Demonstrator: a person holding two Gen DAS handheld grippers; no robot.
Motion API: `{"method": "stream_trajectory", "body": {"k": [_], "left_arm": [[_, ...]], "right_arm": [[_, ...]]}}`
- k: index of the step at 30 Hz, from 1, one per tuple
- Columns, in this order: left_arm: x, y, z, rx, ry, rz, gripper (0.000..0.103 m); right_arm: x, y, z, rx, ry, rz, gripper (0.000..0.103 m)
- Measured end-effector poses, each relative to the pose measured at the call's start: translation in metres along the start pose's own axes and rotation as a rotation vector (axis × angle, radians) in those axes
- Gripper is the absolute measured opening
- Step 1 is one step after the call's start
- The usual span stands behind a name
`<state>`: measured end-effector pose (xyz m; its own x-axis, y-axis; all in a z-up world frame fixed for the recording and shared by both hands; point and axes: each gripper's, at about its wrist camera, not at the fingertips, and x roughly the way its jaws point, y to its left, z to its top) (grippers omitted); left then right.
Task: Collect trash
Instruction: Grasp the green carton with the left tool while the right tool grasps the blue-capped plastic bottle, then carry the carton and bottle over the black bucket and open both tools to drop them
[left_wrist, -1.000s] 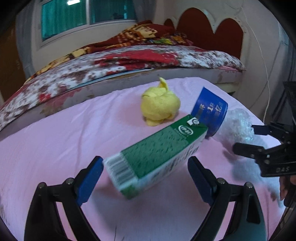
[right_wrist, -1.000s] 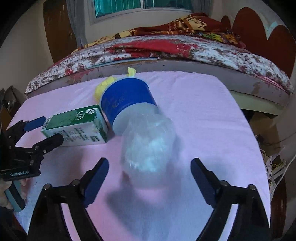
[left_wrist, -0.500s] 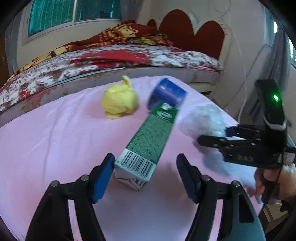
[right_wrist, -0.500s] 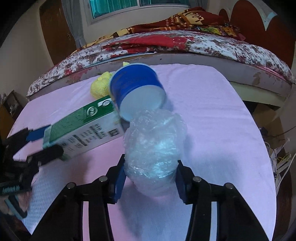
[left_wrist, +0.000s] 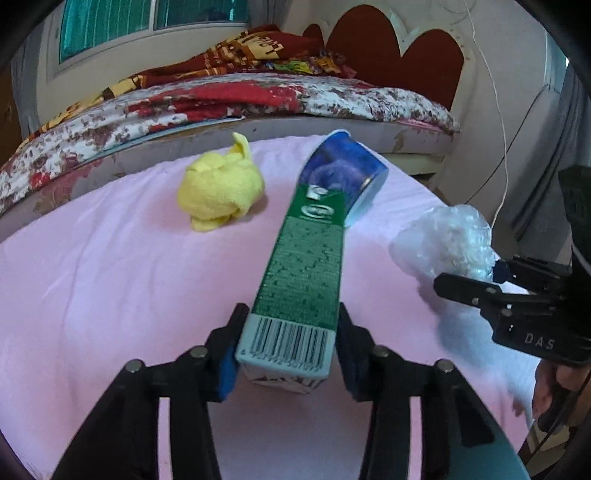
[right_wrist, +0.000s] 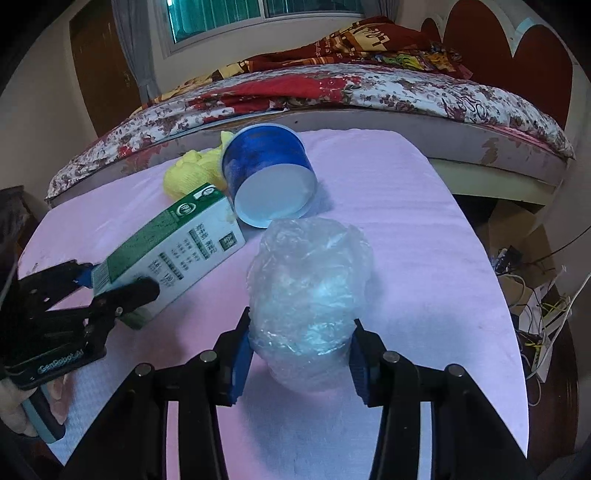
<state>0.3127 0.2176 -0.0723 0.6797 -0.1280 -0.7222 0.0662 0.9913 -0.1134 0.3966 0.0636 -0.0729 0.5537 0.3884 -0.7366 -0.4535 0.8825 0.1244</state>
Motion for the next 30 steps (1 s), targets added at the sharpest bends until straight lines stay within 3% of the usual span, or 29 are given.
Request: {"method": "stream_trajectory", "body": {"k": [11,19,30], "left_arm": [[-0.038,-0.004,-0.017,-0.054,-0.06,0.013,0.04],[-0.071,-0.019,-0.04,-0.057,-0.08,0.014,0.04],[-0.124,-0.07,-0.081,-0.003,-0.141,0.032,0.04]], "right_arm": [[-0.041,-0.003,-0.019,-0.003,-0.041,-0.014,0.047],[-0.095,-0.007,-0.054,-0.031,-0.076,-0.048,0.047],[-0.189,-0.036,-0.12,-0.018,-0.117,-0.101,0.047]]}}
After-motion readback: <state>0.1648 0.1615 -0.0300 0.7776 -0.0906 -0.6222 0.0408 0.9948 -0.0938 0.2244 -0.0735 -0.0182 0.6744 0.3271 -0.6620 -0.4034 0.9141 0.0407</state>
